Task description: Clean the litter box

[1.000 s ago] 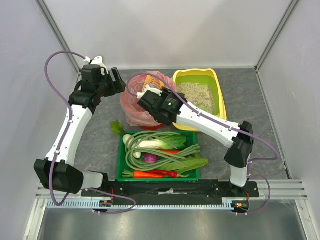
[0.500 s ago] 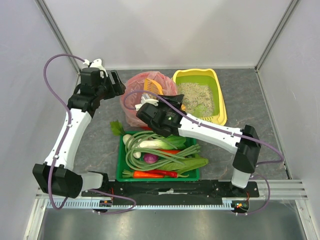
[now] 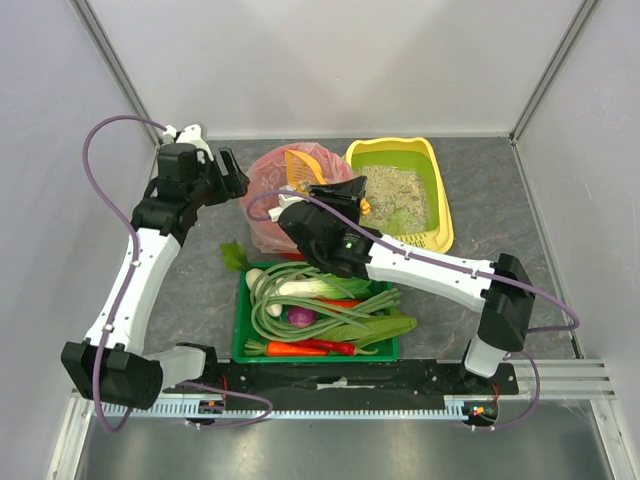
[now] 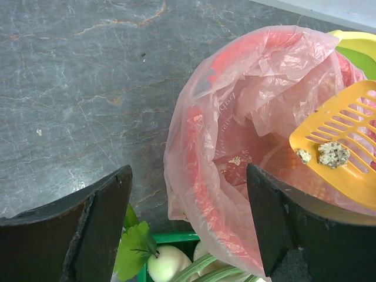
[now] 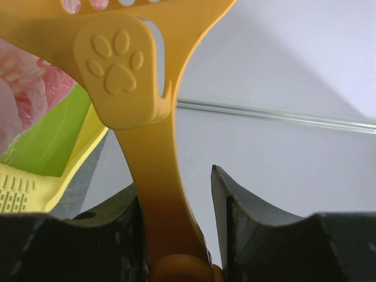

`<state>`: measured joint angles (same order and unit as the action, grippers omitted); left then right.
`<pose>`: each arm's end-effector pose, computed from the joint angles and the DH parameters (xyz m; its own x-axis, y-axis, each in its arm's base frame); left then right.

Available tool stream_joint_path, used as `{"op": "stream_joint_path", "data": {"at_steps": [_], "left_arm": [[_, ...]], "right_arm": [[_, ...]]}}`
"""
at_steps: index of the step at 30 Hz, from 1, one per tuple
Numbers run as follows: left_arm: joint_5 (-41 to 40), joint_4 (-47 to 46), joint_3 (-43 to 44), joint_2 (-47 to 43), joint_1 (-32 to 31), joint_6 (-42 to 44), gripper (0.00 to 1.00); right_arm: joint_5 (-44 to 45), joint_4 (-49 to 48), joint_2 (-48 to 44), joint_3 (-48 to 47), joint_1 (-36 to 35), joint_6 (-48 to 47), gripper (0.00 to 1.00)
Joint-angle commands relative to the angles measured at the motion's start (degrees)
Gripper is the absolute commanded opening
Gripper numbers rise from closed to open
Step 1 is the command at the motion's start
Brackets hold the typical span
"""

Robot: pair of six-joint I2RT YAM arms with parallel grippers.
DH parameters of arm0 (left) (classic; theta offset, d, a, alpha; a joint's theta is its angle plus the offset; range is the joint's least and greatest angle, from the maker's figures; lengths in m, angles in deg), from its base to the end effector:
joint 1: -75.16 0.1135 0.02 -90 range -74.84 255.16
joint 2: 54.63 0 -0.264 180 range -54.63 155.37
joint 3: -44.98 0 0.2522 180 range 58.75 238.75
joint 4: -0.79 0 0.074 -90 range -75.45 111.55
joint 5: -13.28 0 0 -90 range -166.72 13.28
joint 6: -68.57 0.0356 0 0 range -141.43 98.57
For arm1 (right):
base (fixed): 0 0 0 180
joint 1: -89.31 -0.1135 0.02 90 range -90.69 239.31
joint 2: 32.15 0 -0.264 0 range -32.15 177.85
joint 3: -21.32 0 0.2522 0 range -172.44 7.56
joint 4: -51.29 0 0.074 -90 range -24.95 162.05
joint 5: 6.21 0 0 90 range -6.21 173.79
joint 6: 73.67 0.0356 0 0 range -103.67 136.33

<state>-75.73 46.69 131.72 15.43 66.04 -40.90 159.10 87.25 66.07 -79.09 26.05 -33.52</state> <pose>0.2637 -0.0430 0.3806 -0.5122 -0.2553 -0.8200 0.0028 0.9543 -0.2989 0.2012 0.3228 0.3383 -0.2647 -0.9562 -0.1250 -0.1039 0.1572 -0.9821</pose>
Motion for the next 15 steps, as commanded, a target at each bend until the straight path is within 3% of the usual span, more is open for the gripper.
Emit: {"op": "stream_joint_path", "data": {"at_steps": [1,10,15], "left_arm": [[-0.64,-3.05,-1.51,-2.82,-0.28,2.41,0.85],[-0.64,-3.31,-2.57,-3.53,-0.37,3.2,0.85],[-0.21,-3.49,-3.19,-3.62,-0.28,2.59,0.85]], "right_arm": [[0.02,-8.48,-1.62,0.96,-0.63,-12.28,0.0],[-3.76,-8.93,-1.53,-0.36,-0.72,-16.95,0.0],[-6.14,-3.74,-1.01,-0.53,-0.8,-15.72,0.0]]}}
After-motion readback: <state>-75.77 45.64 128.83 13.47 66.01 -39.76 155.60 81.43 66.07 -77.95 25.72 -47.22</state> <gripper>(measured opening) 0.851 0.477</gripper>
